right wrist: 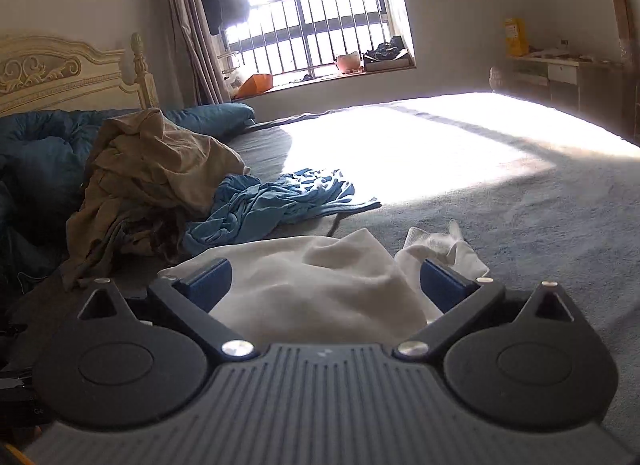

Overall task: Fold clothes
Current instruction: 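Grasp the cream hoodie fabric with the right gripper while the left gripper grasps another part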

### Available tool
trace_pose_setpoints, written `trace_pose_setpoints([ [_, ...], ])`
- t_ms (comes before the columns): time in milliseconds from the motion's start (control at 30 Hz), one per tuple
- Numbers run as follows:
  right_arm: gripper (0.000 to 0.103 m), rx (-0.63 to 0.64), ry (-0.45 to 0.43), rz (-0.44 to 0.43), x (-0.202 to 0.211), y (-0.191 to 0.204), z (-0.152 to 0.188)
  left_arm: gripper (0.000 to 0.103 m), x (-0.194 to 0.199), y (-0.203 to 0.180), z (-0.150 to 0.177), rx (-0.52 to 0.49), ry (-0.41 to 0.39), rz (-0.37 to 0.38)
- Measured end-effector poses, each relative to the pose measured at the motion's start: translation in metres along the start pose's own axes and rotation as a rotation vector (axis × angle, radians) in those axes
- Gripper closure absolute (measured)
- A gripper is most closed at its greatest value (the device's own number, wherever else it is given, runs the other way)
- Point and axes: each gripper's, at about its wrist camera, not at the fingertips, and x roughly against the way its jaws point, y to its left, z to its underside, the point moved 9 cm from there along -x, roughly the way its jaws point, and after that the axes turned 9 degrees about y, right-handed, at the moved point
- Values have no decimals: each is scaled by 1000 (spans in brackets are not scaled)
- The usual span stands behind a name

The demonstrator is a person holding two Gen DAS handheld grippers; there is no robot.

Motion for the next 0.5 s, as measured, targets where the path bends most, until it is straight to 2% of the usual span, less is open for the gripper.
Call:
trace_pose_setpoints([
  [33, 3, -29, 62, 5, -21, -8, 2, 61, -7, -1, 1, -11, 15, -12],
  [67, 10, -48, 132, -13, -39, -11, 10, 72, -14, -3, 3, -21, 32, -25],
  [100, 28, -69, 198, -56, -54, -12, 21, 74, -18, -4, 5, -30, 44, -34],
  [133, 38, -92, 240, -93, -60, -9, 30, 78, -19, -5, 7, -44, 44, -40],
  [167, 48, -101, 243, -115, -58, -5, 35, 89, -17, -7, 8, -60, 38, -44],
  [200, 54, -84, 220, -130, -49, 0, 38, 94, -14, -9, 10, -72, 35, -39],
  [300, 73, -48, 181, -241, -10, 18, 46, 100, -1, -14, 18, -98, 29, -21],
  [500, 81, 64, 173, -439, 71, 58, 88, 101, 36, -25, 48, -142, 8, 40],
])
